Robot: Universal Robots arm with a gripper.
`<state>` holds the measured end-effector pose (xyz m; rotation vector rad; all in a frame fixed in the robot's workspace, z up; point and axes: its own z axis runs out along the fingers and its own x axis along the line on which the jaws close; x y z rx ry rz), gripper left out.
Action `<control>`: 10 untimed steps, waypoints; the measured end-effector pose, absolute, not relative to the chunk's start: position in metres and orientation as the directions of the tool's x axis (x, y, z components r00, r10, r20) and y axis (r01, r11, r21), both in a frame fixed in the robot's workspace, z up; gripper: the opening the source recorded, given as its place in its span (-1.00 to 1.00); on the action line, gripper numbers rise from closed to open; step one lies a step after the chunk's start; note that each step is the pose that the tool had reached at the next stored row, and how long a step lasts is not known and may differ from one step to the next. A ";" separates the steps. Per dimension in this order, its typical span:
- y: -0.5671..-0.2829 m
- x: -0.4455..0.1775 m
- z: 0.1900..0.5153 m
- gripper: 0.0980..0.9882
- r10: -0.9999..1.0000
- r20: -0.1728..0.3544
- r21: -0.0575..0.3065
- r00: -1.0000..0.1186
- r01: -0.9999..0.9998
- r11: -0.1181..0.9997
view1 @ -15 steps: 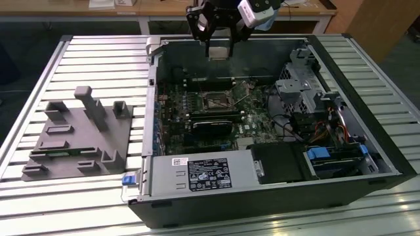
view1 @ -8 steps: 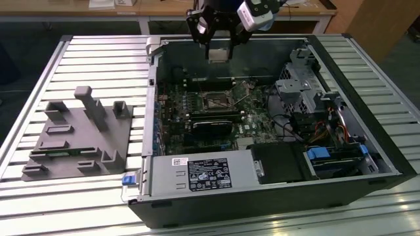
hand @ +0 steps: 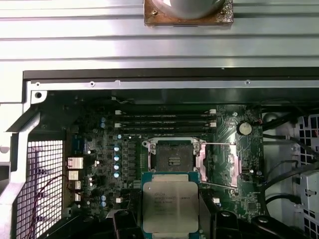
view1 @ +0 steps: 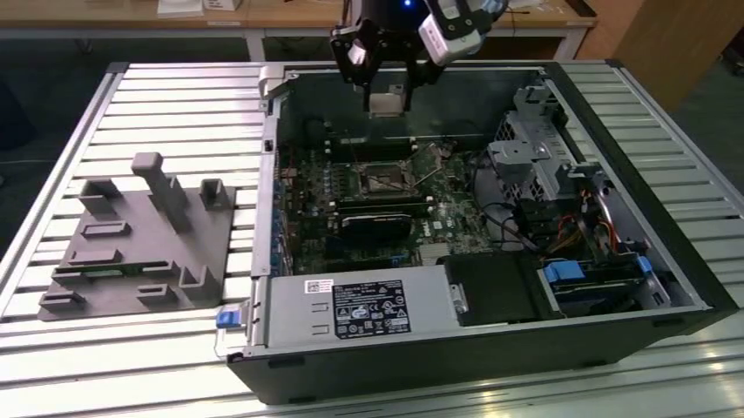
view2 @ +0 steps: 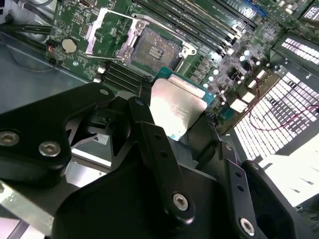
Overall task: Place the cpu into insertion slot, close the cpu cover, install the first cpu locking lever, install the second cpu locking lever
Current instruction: 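Place the cpu into insertion slot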
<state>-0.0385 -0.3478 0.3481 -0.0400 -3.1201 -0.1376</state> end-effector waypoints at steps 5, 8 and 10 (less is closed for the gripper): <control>-0.348 -0.039 0.340 0.00 0.025 0.019 0.087 -1.000 0.026 0.996; -0.348 -0.039 0.336 0.00 0.025 0.019 0.087 -1.000 0.026 0.996; -0.348 -0.039 0.333 0.00 0.025 0.019 0.087 -1.000 0.026 0.996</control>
